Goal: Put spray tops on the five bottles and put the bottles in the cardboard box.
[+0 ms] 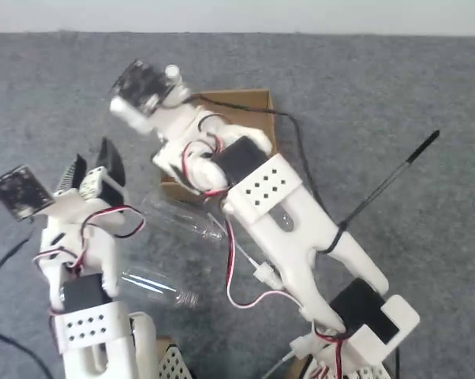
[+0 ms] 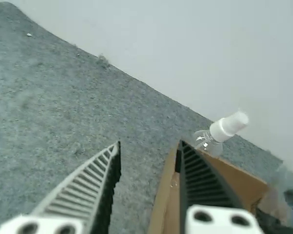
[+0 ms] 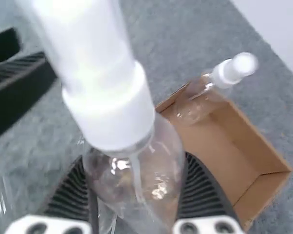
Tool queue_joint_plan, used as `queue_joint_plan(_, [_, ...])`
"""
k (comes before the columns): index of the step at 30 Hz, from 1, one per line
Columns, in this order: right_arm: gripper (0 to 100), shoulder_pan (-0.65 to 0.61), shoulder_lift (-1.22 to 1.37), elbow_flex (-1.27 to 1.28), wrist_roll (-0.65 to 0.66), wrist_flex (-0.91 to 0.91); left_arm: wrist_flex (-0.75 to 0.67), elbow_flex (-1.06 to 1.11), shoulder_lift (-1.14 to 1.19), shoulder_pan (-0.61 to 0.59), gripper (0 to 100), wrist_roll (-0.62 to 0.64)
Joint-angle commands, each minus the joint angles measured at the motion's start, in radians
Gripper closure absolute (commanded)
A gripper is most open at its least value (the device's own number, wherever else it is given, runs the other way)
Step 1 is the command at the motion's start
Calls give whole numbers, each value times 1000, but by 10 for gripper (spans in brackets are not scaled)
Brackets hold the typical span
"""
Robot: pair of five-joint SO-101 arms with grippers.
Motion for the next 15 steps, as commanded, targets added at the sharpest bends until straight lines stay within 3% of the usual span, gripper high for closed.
queue_joint_plan(1, [992, 67, -18, 8, -107, -137, 2, -70, -15, -71, 826, 69])
queue_joint_plan(15, [992, 143, 180, 117, -190, -581, 2, -35, -14, -120, 823, 84])
